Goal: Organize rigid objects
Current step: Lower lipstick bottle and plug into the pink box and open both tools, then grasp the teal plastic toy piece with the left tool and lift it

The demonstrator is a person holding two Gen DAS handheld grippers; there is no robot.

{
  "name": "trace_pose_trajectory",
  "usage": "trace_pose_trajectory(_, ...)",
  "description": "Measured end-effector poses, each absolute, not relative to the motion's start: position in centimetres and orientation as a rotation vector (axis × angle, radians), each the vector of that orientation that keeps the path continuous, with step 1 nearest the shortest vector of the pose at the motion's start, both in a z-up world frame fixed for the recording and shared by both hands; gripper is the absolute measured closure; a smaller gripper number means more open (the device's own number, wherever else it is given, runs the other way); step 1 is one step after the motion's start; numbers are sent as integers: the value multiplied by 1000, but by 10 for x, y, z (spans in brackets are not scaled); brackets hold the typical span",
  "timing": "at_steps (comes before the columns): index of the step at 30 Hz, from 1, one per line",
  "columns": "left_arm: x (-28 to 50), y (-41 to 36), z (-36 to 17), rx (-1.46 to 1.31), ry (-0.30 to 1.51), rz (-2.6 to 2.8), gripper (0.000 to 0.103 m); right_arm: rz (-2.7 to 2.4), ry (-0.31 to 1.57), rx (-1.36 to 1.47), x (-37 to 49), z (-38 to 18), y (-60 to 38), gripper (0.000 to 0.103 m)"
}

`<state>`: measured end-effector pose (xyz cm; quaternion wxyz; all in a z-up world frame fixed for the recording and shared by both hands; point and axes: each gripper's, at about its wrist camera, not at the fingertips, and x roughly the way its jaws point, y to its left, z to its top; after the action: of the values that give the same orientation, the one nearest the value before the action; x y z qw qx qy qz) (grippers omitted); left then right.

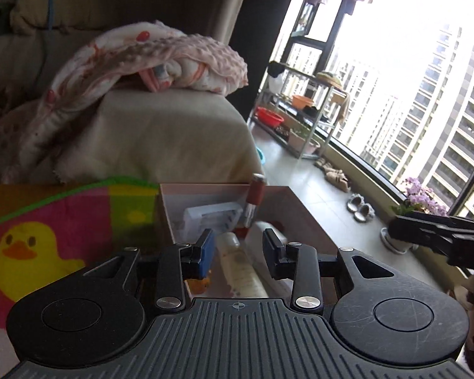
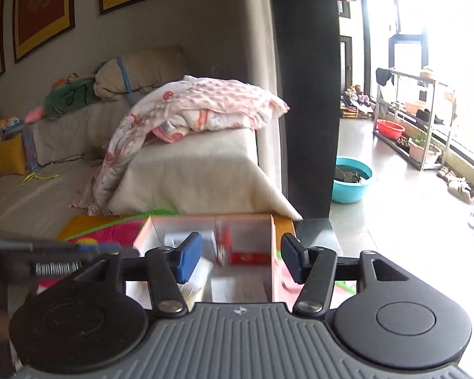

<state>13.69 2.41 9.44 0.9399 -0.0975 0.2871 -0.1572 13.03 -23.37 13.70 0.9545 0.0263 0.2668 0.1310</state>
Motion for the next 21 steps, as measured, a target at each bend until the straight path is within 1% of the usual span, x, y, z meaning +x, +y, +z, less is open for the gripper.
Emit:
trace_pose_trajectory(1, 125, 25, 92, -187, 563, -323, 66, 272, 536, 53, 117, 130, -242, 29)
trace_pose_trajectory(3, 95, 27, 83, -171, 540, -354, 66, 275, 527, 41, 89, 114, -254, 21)
trace_pose_trajectory(5, 66, 26, 72, -161, 547, -385, 66, 289, 547, 13, 69, 95, -259, 21)
trace_pose_trajectory(10, 13, 28, 45, -178, 599, -424, 66, 319, 674, 21, 46, 46, -256, 21)
trace_pose_trajectory(14, -9, 32, 34, -215, 630, -423, 66, 322, 729, 97, 40, 21, -250, 21)
trace_pose_trajectory(18, -15, 37, 28, -270, 634, -389, 66, 323, 762, 141, 54, 5, -237, 23)
trace_pose_trajectory(19, -15, 37, 27, -267, 633, -378, 66, 328, 749, 132, 54, 7, -231, 35)
trace_pose_trajectory(20, -16, 38, 27, -264, 633, -366, 66, 364, 755, 121, 54, 9, -225, 45)
trace_pose_trajectory(21, -16, 38, 27, -263, 632, -357, 66, 411, 771, 113, 54, 11, -217, 62)
